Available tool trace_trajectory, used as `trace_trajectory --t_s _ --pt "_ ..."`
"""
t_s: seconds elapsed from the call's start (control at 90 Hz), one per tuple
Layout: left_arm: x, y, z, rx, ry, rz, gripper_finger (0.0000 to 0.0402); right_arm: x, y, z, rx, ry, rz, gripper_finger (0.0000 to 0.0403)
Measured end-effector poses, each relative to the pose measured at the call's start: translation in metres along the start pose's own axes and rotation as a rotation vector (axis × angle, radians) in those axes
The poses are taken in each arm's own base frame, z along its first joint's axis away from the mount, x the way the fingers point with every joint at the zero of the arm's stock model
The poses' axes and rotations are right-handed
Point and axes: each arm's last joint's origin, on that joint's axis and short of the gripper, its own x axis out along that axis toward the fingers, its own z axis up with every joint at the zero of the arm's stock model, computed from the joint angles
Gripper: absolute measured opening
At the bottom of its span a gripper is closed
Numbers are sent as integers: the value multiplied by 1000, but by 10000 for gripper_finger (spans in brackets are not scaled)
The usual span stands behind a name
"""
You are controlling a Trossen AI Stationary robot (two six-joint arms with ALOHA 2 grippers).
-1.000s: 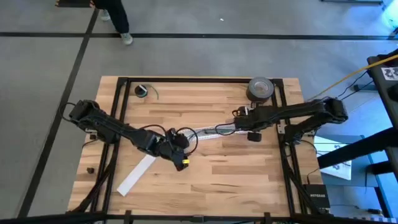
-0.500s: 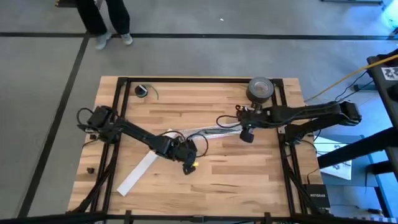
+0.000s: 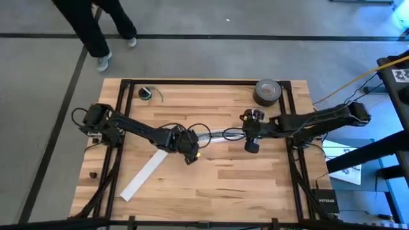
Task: Ziptie cables
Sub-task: Insert the ziptied cable wires into the white cable duct
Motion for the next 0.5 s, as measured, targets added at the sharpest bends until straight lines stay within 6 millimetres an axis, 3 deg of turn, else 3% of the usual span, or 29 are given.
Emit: trace_trajectory --t_s 0.278,0.5 --pt "8 19 -5 44 99 81 237 0 0 0 14 1 0 142" --pt "-14 15 7 15 34 12 237 0 0 0 15 1 -1 142"
